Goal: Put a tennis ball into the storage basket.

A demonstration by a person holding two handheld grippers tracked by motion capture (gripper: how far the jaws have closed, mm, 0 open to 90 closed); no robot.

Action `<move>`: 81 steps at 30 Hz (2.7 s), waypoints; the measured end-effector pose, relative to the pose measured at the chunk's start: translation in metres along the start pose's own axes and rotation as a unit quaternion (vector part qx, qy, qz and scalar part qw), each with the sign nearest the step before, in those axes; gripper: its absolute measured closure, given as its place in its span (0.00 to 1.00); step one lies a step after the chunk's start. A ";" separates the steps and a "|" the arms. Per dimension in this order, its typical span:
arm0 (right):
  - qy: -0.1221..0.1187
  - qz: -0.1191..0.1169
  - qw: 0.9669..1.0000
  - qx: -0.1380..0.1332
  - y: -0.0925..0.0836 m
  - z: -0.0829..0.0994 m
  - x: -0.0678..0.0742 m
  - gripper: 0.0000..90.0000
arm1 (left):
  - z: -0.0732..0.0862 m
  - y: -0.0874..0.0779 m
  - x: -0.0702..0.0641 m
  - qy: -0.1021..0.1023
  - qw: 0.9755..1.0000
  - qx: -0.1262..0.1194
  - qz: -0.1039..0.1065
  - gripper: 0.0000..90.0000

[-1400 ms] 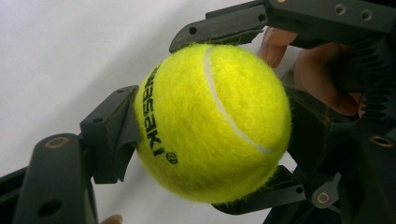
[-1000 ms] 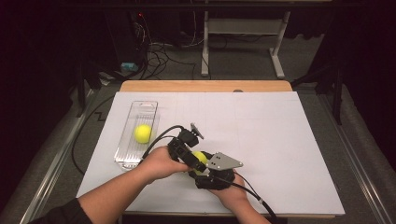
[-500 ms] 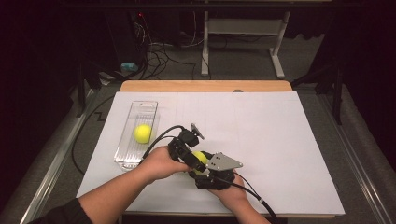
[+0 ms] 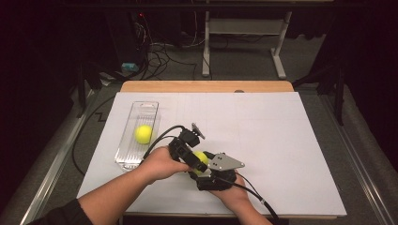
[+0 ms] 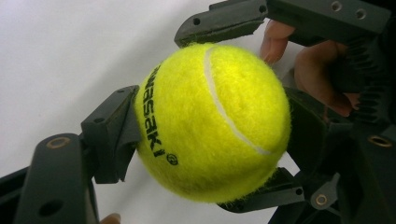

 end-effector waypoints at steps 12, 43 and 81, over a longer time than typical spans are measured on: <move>0.001 -0.005 1.000 0.007 0.002 0.002 0.001 0.04 | 0.001 -0.003 0.003 0.000 1.000 0.002 -0.006 0.30; 0.009 0.018 1.000 -0.003 -0.024 0.007 -0.019 0.00 | 0.009 -0.020 0.027 -0.023 0.999 0.000 -0.039 0.30; 0.066 0.154 0.986 -0.002 -0.119 0.057 -0.111 0.00 | 0.035 -0.062 0.067 -0.053 0.995 0.018 -0.081 0.30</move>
Point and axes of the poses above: each handheld gripper's, and its own axes: y roughly forward along the jaws, z roughly out of its underside, x roughly to its left, the point moved 9 cm from there along y, roughly forward along the jaws, and after that the axes turned 4 degrees about -y, right-handed, at the moved point
